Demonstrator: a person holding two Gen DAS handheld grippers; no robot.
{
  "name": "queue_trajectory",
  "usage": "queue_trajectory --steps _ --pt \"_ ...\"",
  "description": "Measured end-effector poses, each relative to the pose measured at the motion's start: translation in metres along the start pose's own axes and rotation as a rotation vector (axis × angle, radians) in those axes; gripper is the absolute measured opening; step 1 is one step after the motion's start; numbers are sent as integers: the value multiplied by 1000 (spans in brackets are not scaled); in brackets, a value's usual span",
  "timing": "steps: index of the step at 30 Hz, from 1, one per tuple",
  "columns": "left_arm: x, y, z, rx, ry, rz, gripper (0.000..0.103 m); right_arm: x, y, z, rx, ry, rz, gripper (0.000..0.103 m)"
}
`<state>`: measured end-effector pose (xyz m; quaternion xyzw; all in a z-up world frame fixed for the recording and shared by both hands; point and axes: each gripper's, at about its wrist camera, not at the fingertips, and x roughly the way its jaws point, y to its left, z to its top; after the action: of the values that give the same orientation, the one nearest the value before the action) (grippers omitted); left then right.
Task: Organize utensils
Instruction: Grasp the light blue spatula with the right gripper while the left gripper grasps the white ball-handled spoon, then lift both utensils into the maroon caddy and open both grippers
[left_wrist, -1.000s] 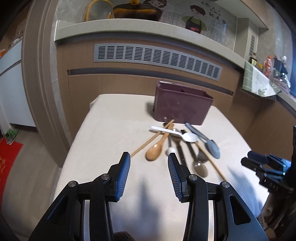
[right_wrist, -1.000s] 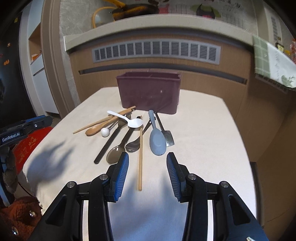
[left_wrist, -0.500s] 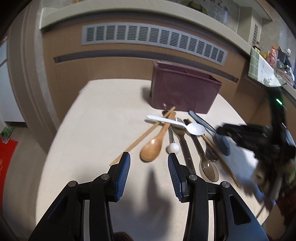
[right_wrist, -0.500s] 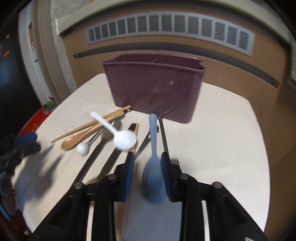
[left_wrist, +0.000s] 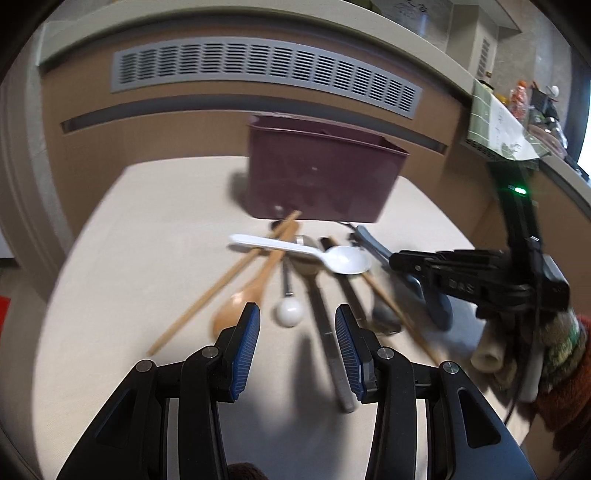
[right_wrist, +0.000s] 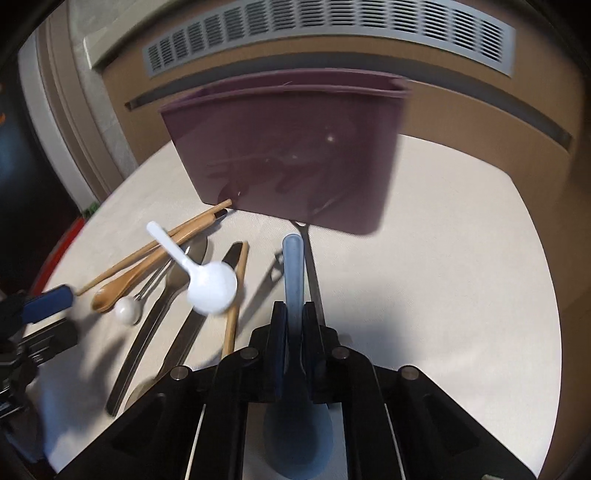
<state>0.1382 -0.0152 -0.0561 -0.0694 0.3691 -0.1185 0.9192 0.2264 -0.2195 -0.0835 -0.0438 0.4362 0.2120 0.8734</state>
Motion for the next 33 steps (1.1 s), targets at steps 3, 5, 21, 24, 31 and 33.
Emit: queue_trajectory --steps 3,5,21,24,31,33 --pt "16 -4 3 -19 46 -61 44 -18 -6 -10 34 -34 -5 8" --pt "26 -4 5 -33 71 -60 44 -29 -10 -18 58 -57 -7 8" --pt "56 7 12 -64 110 119 43 -46 -18 -33 79 -113 -27 8" --pt "57 3 13 -55 103 123 24 -46 -18 -34 79 -110 -30 8" --pt "6 -7 18 32 -48 153 22 -64 -13 -35 63 -144 -68 8" --pt "-16 -11 23 49 -99 145 22 -72 -11 -36 57 -161 -78 8"
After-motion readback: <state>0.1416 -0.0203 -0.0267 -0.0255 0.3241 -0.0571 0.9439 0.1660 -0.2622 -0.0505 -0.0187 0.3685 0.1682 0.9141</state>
